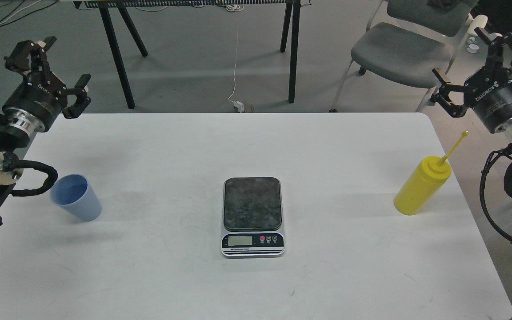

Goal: Pour seasoning into cup on scale with both arms
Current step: 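Lower the left gripper toward the blue cup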

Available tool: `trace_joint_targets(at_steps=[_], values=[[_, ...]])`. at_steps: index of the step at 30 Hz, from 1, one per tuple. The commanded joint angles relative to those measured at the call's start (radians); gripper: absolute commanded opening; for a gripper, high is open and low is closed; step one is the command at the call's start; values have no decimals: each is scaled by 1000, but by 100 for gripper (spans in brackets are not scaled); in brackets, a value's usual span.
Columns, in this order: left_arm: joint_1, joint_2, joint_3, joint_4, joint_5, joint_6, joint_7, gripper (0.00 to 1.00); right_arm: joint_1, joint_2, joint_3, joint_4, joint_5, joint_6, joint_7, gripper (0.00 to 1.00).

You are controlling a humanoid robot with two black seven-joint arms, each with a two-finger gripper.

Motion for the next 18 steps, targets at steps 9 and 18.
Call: trace_joint_targets(at_steps=[9,18], values=[[0,5,-10,-7,-30,-28,-2,100,-1,0,0,1,0,0,1,99],[-12,104,107,-54,0,-49,-2,100,-1,1,0,4,0,0,1,99]])
